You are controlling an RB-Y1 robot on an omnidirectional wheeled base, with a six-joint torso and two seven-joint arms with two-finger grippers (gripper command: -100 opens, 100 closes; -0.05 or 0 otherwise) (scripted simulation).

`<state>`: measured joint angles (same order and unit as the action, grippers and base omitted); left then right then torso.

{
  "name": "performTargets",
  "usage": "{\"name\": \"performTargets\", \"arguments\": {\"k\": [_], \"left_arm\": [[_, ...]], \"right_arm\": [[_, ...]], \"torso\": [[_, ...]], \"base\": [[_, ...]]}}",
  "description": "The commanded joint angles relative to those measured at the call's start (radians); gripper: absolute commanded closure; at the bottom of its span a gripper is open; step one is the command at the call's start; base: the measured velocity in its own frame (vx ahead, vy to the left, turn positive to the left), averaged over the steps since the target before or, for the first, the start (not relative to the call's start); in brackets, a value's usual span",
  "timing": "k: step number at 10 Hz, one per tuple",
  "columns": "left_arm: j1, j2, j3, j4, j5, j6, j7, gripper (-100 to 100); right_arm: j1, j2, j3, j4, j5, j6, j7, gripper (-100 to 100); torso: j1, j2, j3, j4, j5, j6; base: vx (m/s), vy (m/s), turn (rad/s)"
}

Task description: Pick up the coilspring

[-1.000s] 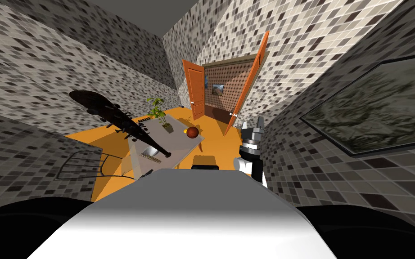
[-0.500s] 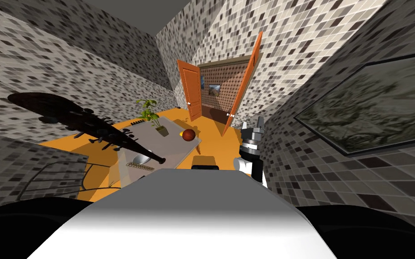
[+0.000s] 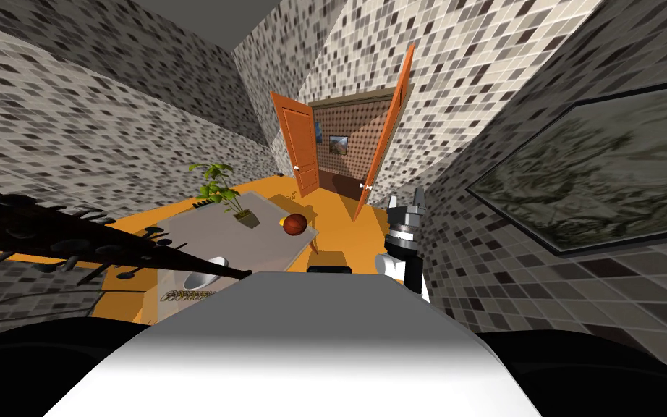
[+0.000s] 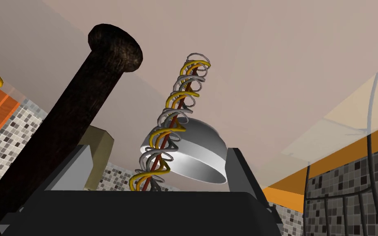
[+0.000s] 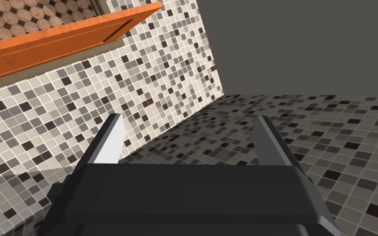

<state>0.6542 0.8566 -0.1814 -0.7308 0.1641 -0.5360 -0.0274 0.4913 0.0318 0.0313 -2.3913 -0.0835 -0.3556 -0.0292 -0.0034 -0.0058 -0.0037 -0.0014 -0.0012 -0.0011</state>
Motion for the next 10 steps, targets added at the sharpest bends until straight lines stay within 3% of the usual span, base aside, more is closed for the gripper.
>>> {"name": "performTargets", "arguments": {"k": [1, 4, 5, 8, 9, 10], "left_arm": [[-0.012, 0.005, -0.008, 0.033, -0.002, -0.014, 0.008, -100], [-0.013, 0.020, -0.015, 0.083, 0.002, -0.014, 0.008, -100], [-0.014, 0.036, -0.022, 0.130, 0.006, -0.014, 0.009, -100], [-0.009, 0.037, -0.019, 0.119, 0.007, -0.007, 0.007, -100], [-0.010, 0.037, -0.020, 0.121, 0.007, -0.010, 0.008, 0], [-0.041, 0.008, -0.016, 0.140, -0.007, 0.009, -0.003, -100]], "right_arm": [[0.000, 0.000, 0.000, 0.000, 0.000, 0.000, 0.000, 0], [0.000, 0.000, 0.000, 0.000, 0.000, 0.000, 0.000, 0], [0.000, 0.000, 0.000, 0.000, 0.000, 0.000, 0.000, 0], [0.000, 0.000, 0.000, 0.000, 0.000, 0.000, 0.000, 0], [0.000, 0.000, 0.000, 0.000, 0.000, 0.000, 0.000, 0], [0.000, 0.000, 0.000, 0.000, 0.000, 0.000, 0.000, 0]], "torso": [[0.000, 0.000, 0.000, 0.000, 0.000, 0.000], [0.000, 0.004, 0.003, 0.001, 0.000, 0.000], [0.001, 0.005, 0.003, 0.001, 0.000, 0.000], [0.001, 0.006, 0.004, 0.001, 0.000, 0.000], [0.001, 0.008, 0.005, 0.002, 0.000, 0.000], [0.002, 0.009, 0.005, 0.002, 0.000, 0.000]], "base": [[0.040, -0.017, 0.008], [0.062, -0.023, -0.060], [0.108, -0.023, -0.101], [0.046, -0.012, -0.023], [0.000, 0.000, 0.000], [0.002, 0.046, -0.065]]}}
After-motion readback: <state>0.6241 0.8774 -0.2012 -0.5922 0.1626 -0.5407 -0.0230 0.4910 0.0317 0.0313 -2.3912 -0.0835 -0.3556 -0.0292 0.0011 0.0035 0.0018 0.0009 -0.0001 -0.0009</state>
